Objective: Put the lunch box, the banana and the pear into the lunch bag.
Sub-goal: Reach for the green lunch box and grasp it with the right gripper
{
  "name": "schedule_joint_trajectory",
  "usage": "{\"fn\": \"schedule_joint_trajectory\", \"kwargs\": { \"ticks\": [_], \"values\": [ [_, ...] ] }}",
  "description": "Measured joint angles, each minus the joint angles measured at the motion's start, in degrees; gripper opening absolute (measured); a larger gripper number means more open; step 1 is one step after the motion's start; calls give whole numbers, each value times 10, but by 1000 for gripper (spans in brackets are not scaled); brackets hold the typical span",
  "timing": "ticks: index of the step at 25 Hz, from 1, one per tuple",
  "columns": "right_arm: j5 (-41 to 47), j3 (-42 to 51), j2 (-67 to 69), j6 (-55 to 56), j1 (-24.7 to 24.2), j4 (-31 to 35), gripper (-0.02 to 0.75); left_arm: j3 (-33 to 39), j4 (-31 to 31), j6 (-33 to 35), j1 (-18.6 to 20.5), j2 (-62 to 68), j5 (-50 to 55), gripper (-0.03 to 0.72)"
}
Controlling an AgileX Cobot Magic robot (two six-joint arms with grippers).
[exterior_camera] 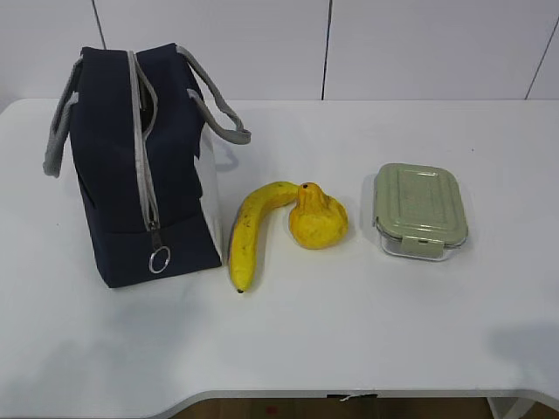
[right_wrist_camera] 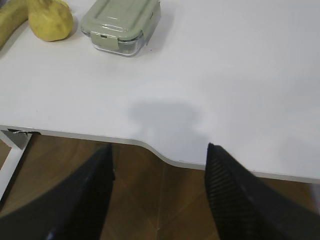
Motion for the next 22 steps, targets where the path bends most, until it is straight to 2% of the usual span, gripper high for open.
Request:
{"fn": "schedule_joint_trajectory", "kwargs": {
  "ticks": [17, 22],
  "values": [
    [0, 0, 0, 0, 0, 11, 473, 0, 0, 0, 0, 0, 0, 237],
    [-54, -12, 15, 5, 0, 14, 474, 0, 0, 0, 0, 0, 0, 237]
  ]
}}
